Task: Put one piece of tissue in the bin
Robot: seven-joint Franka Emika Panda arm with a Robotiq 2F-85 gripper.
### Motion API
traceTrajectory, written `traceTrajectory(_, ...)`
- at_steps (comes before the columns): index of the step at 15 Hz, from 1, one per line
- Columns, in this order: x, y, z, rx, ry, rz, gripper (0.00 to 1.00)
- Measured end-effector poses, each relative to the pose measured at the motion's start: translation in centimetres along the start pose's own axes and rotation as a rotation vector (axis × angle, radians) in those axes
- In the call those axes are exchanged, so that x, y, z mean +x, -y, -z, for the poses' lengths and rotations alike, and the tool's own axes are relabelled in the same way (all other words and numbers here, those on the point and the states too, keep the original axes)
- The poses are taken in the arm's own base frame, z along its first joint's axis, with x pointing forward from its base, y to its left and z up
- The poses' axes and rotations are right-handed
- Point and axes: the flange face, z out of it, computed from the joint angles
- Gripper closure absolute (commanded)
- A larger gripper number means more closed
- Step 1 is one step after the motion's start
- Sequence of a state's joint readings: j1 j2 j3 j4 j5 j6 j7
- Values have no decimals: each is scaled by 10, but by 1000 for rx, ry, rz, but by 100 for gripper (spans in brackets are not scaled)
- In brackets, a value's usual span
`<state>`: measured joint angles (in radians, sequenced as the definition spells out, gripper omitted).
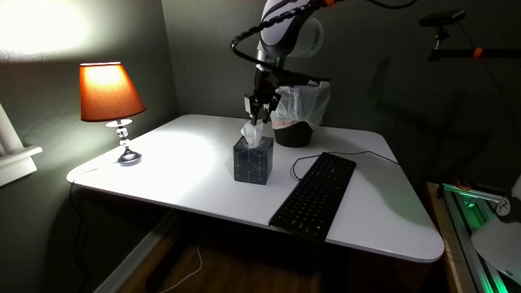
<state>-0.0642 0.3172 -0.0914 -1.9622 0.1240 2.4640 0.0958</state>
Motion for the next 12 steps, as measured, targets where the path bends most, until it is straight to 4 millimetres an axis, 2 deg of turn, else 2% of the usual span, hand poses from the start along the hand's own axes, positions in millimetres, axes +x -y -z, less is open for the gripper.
traceTrajectory(3,2,4,-1,2,-2,5,99)
traceTrajectory(9,6,4,-2,2,-5,6,100)
traceTrajectory(12,6,7,4,-4,-14,27,100)
